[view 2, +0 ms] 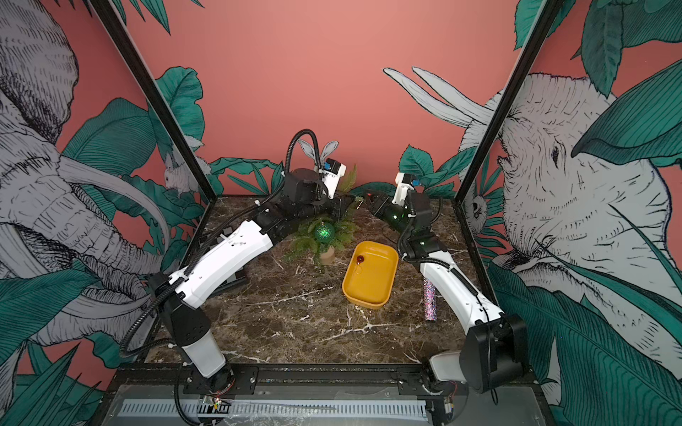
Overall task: Decorate the small christmas tree with ornaments
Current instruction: Hang an ornament on the christmas tree.
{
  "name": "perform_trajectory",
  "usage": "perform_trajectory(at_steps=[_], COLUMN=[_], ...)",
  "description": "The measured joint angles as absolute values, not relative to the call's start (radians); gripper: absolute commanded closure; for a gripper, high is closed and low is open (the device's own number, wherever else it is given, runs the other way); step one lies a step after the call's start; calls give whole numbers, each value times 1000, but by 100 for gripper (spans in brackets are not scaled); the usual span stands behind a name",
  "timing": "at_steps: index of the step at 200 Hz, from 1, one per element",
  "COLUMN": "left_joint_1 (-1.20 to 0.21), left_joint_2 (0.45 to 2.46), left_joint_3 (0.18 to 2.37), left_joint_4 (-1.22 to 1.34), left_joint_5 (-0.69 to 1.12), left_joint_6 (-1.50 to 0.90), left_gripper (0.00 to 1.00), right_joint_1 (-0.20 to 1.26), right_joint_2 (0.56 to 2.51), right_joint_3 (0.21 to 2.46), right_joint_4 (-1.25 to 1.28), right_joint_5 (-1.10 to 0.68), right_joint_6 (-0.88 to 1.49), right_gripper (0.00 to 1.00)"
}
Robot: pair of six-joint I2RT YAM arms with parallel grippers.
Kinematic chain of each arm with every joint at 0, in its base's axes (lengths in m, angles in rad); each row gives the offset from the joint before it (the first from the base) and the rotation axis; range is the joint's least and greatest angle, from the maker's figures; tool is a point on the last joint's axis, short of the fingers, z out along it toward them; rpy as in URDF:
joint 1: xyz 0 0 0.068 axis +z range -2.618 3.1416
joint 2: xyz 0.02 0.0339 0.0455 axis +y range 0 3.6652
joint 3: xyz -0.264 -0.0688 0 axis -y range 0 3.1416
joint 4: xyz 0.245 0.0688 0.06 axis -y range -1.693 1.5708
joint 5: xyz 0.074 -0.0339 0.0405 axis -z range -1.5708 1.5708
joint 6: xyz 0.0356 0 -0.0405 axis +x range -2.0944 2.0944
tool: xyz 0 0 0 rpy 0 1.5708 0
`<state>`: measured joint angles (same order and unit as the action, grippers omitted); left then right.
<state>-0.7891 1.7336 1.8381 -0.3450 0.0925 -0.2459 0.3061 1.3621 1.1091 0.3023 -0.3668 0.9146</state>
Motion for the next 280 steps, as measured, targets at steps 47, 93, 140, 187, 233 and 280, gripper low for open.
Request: perform_trajectory(at_steps=[47,93,140,187,233,280], left_joint_1=[-789,-789,-789,-789,-789,-789], left_joint_2=[1733,1732,1732,1731,1731,1718], left_joint_3=[1826,1826,1826,1826,1825,1822], left_joint_4=[-339,-338,-338,-338,-337,-337], left_joint_5=[93,93,93,93,93,108], left_joint_6=[-246,-247,-247,-247,-247,-255], left_gripper=[79,84,84,83,84,79], right_joint_1=[295,280,274,274,272,261], right_joint_2=[1348,1334,1334,1334,1332,1276], right_joint_3=[1064,1042,999,982,955,934], right_joint_4=[355,435,484,529,532,484], right_joint_5=[-367,-368,-379,-388,-389,-382], right_joint_6=[958,1003,1046,1075,1074,1060], right_gripper=[68,68,67,48,43,43])
